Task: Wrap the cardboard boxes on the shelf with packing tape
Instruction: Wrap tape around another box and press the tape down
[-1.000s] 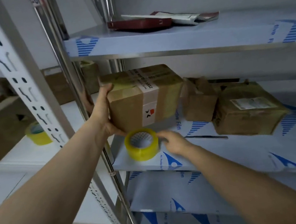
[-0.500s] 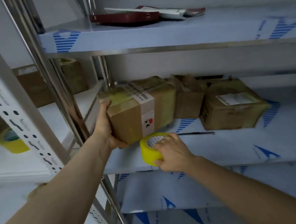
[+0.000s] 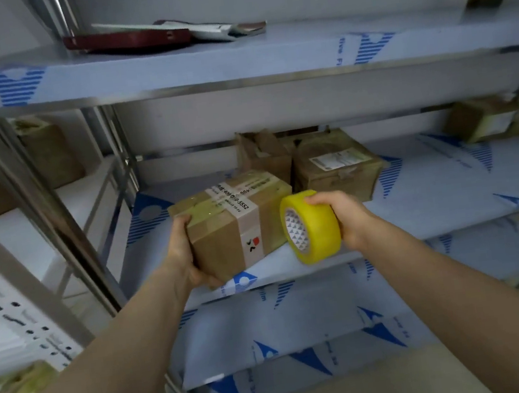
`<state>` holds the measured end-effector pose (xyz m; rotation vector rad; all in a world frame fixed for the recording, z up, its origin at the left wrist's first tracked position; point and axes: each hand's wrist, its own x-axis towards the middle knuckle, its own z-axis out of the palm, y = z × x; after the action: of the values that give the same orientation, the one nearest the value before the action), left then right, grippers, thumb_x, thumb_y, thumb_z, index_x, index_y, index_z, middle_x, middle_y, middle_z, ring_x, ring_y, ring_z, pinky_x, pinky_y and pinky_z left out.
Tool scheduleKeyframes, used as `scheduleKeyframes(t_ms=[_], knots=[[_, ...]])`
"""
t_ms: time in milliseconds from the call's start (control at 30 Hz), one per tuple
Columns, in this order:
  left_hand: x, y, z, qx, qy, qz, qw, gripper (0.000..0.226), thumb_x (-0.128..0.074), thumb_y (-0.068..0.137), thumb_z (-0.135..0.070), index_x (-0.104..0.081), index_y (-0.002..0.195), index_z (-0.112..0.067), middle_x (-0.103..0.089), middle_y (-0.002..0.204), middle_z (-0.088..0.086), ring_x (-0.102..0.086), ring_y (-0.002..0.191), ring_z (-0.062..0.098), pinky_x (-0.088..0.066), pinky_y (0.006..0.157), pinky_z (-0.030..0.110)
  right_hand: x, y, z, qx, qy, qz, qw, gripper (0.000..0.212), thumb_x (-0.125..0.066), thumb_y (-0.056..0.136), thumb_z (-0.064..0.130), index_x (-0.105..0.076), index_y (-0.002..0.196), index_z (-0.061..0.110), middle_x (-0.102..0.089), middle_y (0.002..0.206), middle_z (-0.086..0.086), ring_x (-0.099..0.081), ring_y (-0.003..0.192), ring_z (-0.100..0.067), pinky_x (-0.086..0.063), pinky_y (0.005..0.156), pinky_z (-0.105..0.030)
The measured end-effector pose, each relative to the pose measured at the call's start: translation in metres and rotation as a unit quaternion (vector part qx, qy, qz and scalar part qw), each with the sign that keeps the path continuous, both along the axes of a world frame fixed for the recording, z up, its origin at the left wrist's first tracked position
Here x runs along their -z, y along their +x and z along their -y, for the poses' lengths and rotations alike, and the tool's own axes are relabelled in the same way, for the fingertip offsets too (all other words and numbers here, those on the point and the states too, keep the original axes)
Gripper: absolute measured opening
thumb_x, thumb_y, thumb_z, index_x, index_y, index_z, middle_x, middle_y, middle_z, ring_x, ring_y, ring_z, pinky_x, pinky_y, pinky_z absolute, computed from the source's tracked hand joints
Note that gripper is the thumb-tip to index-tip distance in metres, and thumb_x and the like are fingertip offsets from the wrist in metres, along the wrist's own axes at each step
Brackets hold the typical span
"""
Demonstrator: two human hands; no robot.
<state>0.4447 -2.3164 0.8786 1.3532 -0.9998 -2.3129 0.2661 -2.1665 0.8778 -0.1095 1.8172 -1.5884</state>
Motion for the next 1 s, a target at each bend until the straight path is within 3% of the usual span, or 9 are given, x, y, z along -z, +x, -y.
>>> scheduleKeyframes(t_ms=[67,133,200,300,433,533,633,833,1000], knots=[[-0.008,-0.005,0.003,-0.016,-0.04,0.027,0.999,0.046,-0.045,0.09,-0.057,-0.052,0.087,-0.011,-0.055,0.084,0.015,-0.052,0.077,0.032,-0.045,0.074,0.045,-0.004,0.001,-0.003,-0.002,-0.035,0.04,0.999,0.064,-0.079,0.061,0.033,-0.063,0.119,0.012,-0.067,0.113,-0.017,-0.066,0.095,-0.037,-0.052,0.085,-0.055],[-0.011,-0.016,0.013,-0.043,-0.155,0.137,0.978,0.059,-0.048,0.088,-0.058,-0.05,0.122,-0.01,-0.056,0.113,0.019,-0.054,0.101,0.035,-0.045,0.088,0.047,-0.012,0.005,-0.004,-0.01,-0.075,0.074,0.994,0.033,-0.063,0.082,0.031,-0.067,0.107,0.011,-0.069,0.101,-0.015,-0.064,0.09,-0.033,-0.051,0.085,-0.046],[-0.015,-0.028,0.016,-0.035,-0.36,0.311,0.879,0.084,-0.054,0.084,-0.054,-0.023,0.148,-0.009,-0.028,0.148,0.018,-0.029,0.134,0.035,-0.027,0.11,0.047,-0.019,0.006,-0.005,0.0,-0.101,0.105,0.989,0.022,-0.055,0.088,0.03,-0.067,0.093,0.012,-0.069,0.087,-0.013,-0.063,0.082,-0.03,-0.049,0.081,-0.042],[-0.027,-0.045,-0.003,0.003,-0.526,0.19,0.829,0.067,-0.058,0.089,-0.033,-0.03,0.145,-0.012,-0.037,0.142,0.015,-0.037,0.13,0.032,-0.033,0.107,0.043,-0.028,0.009,-0.001,0.024,-0.118,0.14,0.983,0.022,-0.056,0.086,0.03,-0.065,0.096,0.012,-0.068,0.086,-0.01,-0.063,0.082,-0.027,-0.049,0.076,-0.038],[-0.028,-0.061,-0.04,0.266,-0.501,-0.012,0.823,0.063,-0.066,0.081,-0.001,-0.04,0.138,-0.009,-0.055,0.119,0.006,-0.052,0.103,0.015,-0.046,0.083,0.024,-0.038,0.014,0.003,0.038,-0.142,0.185,0.972,0.034,-0.057,0.086,0.027,-0.056,0.112,0.006,-0.066,0.096,-0.014,-0.062,0.088,-0.028,-0.048,0.069,-0.042],[-0.027,-0.066,-0.049,0.288,-0.517,-0.019,0.806,0.062,-0.074,0.075,-0.001,-0.047,0.13,-0.01,-0.057,0.107,0.002,-0.053,0.097,0.014,-0.045,0.074,0.021,-0.043,0.015,0.004,0.043,-0.172,0.179,0.968,0.035,-0.058,0.09,0.026,-0.051,0.115,0.002,-0.063,0.103,-0.016,-0.06,0.102,-0.029,-0.049,0.072,-0.041],[-0.024,-0.067,-0.047,0.254,-0.442,-0.077,0.857,0.05,-0.074,0.076,0.002,-0.054,0.121,-0.008,-0.063,0.106,0.005,-0.06,0.096,0.018,-0.05,0.076,0.02,-0.044,0.01,0.001,0.019,-0.185,0.16,0.97,0.044,-0.057,0.093,0.032,-0.052,0.116,-0.005,-0.062,0.112,-0.023,-0.057,0.114,-0.034,-0.049,0.085,-0.041],[-0.033,-0.071,-0.044,0.171,-0.204,-0.128,0.955,0.056,-0.072,0.071,0.008,-0.052,0.124,0.008,-0.065,0.112,0.025,-0.067,0.097,0.036,-0.059,0.072,0.042,-0.037,0.003,-0.006,-0.113,-0.059,-0.15,0.98,0.015,-0.06,0.086,0.008,-0.065,0.098,0.0,-0.065,0.088,-0.015,-0.062,0.084,-0.024,-0.053,0.084,-0.038],[-0.044,-0.076,-0.042,0.146,-0.125,-0.168,0.967,0.071,-0.076,0.062,0.002,-0.048,0.127,0.006,-0.064,0.114,0.026,-0.069,0.093,0.037,-0.059,0.064,0.044,-0.025,0.016,0.0,-0.299,0.095,-0.394,0.864,0.055,-0.081,0.074,0.027,-0.058,0.123,0.017,-0.064,0.11,0.005,-0.06,0.104,-0.012,-0.05,0.095,-0.034]])
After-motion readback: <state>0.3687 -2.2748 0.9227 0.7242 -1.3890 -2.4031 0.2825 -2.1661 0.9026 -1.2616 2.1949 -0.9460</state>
